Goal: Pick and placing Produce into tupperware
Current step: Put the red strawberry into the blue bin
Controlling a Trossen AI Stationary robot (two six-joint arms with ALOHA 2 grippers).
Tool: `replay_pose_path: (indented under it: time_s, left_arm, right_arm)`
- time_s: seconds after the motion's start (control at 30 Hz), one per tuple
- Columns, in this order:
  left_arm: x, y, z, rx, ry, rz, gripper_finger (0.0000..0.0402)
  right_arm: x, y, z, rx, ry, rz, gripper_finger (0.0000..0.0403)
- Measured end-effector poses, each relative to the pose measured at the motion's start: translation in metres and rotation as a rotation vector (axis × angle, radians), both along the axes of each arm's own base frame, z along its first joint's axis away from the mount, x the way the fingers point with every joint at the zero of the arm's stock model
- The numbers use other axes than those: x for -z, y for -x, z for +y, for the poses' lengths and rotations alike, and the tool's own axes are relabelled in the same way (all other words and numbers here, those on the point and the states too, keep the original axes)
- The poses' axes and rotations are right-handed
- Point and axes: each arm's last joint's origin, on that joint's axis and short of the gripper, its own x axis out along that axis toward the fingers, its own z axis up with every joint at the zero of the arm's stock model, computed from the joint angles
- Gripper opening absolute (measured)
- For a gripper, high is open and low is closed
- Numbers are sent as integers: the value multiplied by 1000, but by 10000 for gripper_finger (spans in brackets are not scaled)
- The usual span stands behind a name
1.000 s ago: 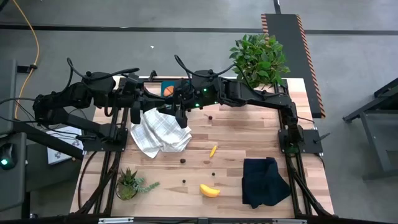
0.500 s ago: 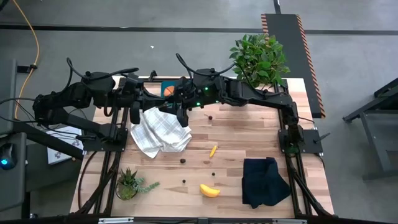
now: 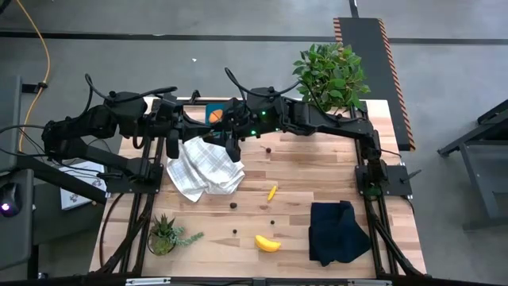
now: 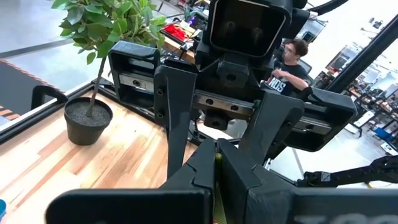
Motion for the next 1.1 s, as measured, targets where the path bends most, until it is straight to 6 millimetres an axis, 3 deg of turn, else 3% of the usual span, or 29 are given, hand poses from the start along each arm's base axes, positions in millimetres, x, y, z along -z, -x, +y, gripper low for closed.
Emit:
replay_pose_path:
  time_s: [0.43,0.83,1.1]
  left_arm:
    - [1,0,0,1,0,3,1]
    - [1,0,2,-9,-26,9,0]
    - [4,0,28,-50,-1,38,0]
  right_arm:
    - [6,2,-4,3,-8,72,233]
    - [30,13,-4,27,40,340,239]
    - [42,22,12,38,113,496,239]
